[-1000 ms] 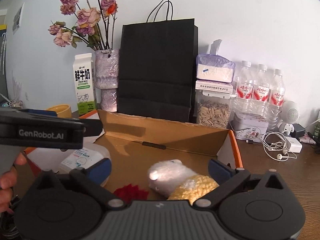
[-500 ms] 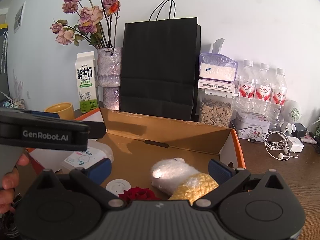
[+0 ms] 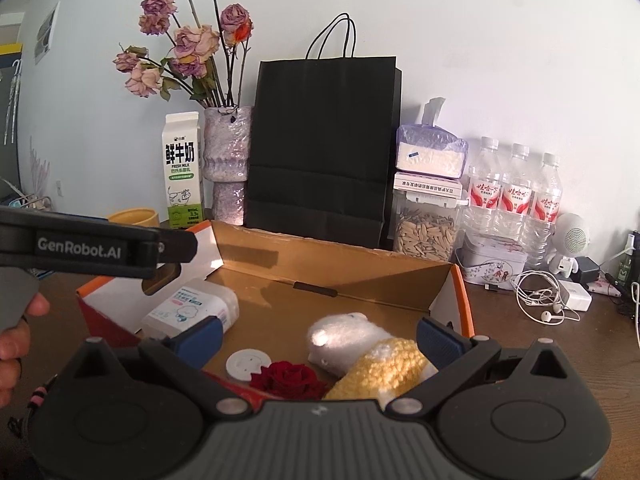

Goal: Organize objects
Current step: 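Withdraw both tools from the box back over the table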

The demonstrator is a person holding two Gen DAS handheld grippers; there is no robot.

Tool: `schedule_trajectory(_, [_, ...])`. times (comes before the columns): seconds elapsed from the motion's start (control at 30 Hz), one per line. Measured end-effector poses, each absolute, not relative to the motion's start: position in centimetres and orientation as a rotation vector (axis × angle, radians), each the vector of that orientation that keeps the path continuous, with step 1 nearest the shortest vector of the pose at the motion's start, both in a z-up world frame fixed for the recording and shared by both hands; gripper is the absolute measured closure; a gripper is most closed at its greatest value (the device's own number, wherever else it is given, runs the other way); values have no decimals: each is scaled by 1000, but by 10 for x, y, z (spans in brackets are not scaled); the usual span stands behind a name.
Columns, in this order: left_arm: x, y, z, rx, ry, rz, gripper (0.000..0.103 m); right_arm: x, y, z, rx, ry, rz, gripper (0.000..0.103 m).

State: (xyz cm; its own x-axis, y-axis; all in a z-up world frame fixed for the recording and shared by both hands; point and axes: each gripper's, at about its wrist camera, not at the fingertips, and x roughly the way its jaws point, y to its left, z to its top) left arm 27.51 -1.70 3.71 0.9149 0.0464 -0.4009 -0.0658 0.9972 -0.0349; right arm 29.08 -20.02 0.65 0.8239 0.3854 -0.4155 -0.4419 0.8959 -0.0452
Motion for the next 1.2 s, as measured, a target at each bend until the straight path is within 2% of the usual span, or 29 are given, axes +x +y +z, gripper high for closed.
schedule_trajectory(0.53, [197, -9, 45, -27, 406, 83, 0, 213, -216, 10, -142, 416, 445, 0])
schedule_trajectory(1.2, [128, 5, 20, -2, 487, 63, 0, 148, -229, -8, -155, 469, 478, 0])
